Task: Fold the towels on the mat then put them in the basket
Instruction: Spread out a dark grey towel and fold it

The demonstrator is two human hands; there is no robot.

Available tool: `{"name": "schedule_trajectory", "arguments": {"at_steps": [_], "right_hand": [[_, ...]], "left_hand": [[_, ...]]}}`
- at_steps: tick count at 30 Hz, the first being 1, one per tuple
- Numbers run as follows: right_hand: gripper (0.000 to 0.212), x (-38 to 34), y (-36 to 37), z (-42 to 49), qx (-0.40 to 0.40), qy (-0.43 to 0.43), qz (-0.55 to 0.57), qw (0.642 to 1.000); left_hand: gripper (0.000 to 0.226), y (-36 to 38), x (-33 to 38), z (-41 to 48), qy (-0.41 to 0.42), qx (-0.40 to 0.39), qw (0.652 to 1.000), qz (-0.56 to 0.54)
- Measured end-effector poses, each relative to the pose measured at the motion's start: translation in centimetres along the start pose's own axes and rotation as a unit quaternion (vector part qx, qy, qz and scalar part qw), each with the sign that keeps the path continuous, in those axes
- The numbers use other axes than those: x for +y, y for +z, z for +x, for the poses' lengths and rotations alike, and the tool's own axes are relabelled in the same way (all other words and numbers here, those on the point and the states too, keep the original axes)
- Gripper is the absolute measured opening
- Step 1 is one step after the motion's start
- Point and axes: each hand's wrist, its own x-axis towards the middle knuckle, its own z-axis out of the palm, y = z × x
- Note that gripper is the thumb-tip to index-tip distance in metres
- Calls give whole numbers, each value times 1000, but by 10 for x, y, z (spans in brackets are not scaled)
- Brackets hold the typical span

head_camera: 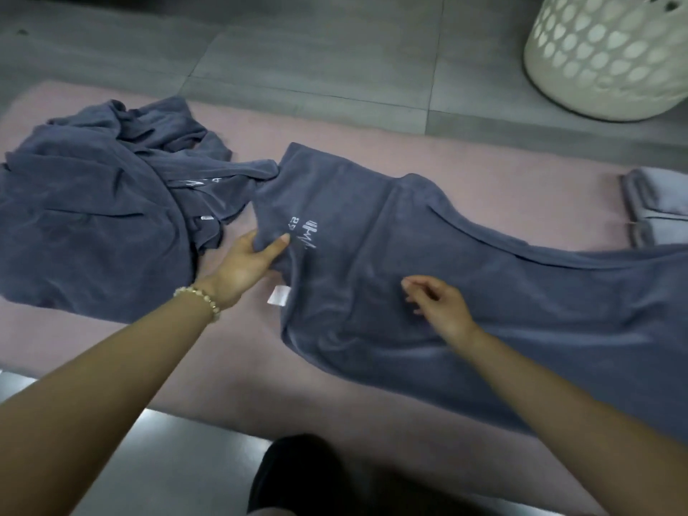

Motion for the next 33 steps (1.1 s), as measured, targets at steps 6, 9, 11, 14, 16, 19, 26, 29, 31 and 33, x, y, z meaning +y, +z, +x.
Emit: {"name": "schedule_trajectory", "arguments": {"at_steps": [6, 9, 11, 14, 16, 19, 26, 29, 31, 33], "right_hand": [[7, 23, -138, -10, 117, 42, 29, 992], [9, 43, -205, -25, 188, 62, 39, 979], [10, 58, -242, -39, 222, 75, 44, 971], [9, 82, -283, -62, 251, 85, 29, 964], [13, 95, -307, -77, 269, 74, -31, 960], [20, 109, -342, -101, 304, 70, -93, 946], [46, 149, -414, -151, 354, 195, -156, 901], [60, 168, -426, -171, 335, 289, -144, 885], [49, 178, -424, -183, 291, 331, -123, 889], [29, 181, -419, -190, 264, 342, -120, 894]], "left_hand": [[16, 163, 67, -22, 136, -178, 974, 22], [21, 247, 86, -44, 149, -243, 959, -3], [23, 296, 86, -58, 107, -285, 952, -41], [9, 349, 66, -70, 73, -293, 952, -39], [9, 376, 51, -73, 72, -275, 959, -2], [30, 410, 35, -80, 74, -261, 962, 36], [39, 459, 22, -100, 64, -247, 967, 29], [42, 469, 17, -103, 72, -235, 969, 25], [43, 470, 14, -103, 81, -222, 971, 36], [43, 466, 16, -103, 88, -204, 974, 44]]}}
